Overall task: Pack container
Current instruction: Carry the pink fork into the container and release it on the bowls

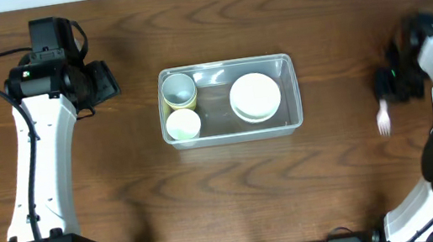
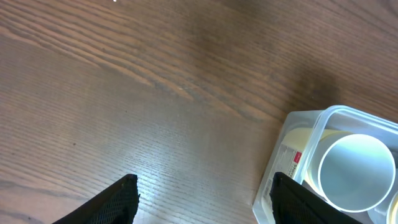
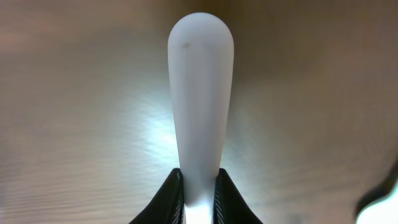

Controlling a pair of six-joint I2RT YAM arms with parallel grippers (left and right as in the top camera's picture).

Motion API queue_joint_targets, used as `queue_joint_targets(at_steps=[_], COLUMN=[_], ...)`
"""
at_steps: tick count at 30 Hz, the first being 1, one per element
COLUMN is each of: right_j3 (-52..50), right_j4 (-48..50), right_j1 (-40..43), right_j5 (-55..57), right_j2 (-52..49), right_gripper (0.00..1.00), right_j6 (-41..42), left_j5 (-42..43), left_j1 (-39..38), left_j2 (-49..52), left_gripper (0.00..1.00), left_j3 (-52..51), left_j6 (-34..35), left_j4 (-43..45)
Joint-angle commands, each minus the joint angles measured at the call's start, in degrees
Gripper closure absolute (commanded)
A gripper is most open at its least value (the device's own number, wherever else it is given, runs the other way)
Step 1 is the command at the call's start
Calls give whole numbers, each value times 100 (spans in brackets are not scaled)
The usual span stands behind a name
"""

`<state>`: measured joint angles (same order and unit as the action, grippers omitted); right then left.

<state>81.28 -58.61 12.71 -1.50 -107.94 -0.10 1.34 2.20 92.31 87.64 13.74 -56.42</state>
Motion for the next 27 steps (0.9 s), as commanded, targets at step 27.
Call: queue_joint_targets(at_steps=[27], right_j3=[378], right_j4=[214], right_j1=[-4909], right_j5=[-389], right_j2=[601], right_gripper=[99], right_j6=[-4516], left_j5=[17], left_j1=[9], left_j2=[28], left_gripper=[31], left_j3=[-20], left_j6=[52], left_j4=[-9])
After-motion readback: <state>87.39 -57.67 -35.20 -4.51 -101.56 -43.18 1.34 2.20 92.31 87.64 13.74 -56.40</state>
